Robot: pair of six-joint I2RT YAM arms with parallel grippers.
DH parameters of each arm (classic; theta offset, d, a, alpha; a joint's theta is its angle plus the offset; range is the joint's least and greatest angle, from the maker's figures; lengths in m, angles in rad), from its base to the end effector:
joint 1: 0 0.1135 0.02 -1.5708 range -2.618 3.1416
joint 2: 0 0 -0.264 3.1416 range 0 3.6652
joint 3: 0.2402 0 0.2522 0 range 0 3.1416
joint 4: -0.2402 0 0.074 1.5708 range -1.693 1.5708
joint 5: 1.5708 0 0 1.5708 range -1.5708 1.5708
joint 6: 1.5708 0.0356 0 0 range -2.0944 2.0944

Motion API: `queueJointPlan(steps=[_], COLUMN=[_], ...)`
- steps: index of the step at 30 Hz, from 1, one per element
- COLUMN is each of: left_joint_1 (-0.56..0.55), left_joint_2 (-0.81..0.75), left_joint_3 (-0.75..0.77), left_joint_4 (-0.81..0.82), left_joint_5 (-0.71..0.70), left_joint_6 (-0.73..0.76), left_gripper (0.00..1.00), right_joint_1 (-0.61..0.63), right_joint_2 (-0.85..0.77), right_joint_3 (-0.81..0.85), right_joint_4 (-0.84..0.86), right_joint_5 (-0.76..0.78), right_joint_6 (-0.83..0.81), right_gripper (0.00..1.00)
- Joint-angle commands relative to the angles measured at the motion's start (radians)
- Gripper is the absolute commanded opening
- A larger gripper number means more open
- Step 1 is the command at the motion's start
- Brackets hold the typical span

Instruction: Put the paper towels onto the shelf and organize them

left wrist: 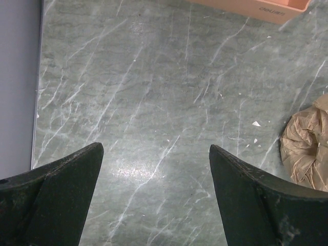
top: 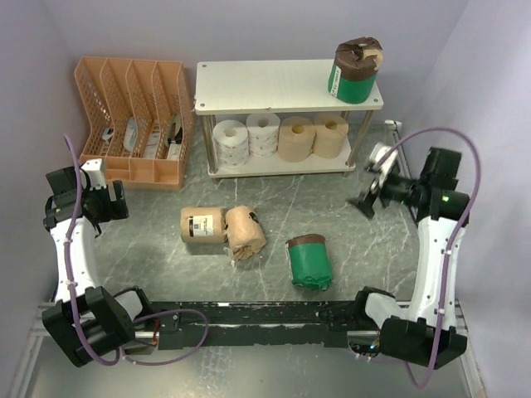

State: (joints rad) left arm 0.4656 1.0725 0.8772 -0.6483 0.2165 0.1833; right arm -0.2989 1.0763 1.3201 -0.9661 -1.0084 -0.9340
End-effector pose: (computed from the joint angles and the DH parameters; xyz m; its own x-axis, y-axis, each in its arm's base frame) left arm 0.1983 0.0911 0.2755 -0.7130 -0.1590 -0.6829 -0.1840 0.9822 -0.0366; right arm 0.1883 -0.0265 0.4018 -0.0142 -0.4442 -0.8958 -0.7753 0.5707 -0.2707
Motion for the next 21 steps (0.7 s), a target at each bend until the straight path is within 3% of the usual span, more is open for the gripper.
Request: queueJointPlan(steps=[1,9,13,17,21], left_joint_1=[0.012,0.012,0.014,0.014,0.014], left_joint_2=[0.003,0.01,0.019,0.02,0.024], left_joint_3=[0.028,0.025,0.028,0.028,0.028], left_joint_4=[-0.009,-0.011,-0.014,-0.014,-0.014], left_joint_5=[0.041,0.057,0.056,0.059,0.061], left_joint_6=[0.015,0.016,0.017,0.018,0.018], left_gripper=[0.96,0.96,0.96,0.96,0.96], right_joint_1=[0.074,0.316,0.413,0.489,0.524], right_joint_2=[-0.012,0.186,0.29,0.266,0.283], right_joint_3=[-0.121,-0.179,-0.217,-0.297,-0.34], right_joint_4=[-0.413,-0.39,-0.179,0.043,0.123], right_joint_5=[0.084,0.007,0.062,0.157,0.194], right_joint_6=[-0.411,-0.278,-0.089,0.037,0.071], right_gripper=[1.0,1.0,1.0,1.0,1.0])
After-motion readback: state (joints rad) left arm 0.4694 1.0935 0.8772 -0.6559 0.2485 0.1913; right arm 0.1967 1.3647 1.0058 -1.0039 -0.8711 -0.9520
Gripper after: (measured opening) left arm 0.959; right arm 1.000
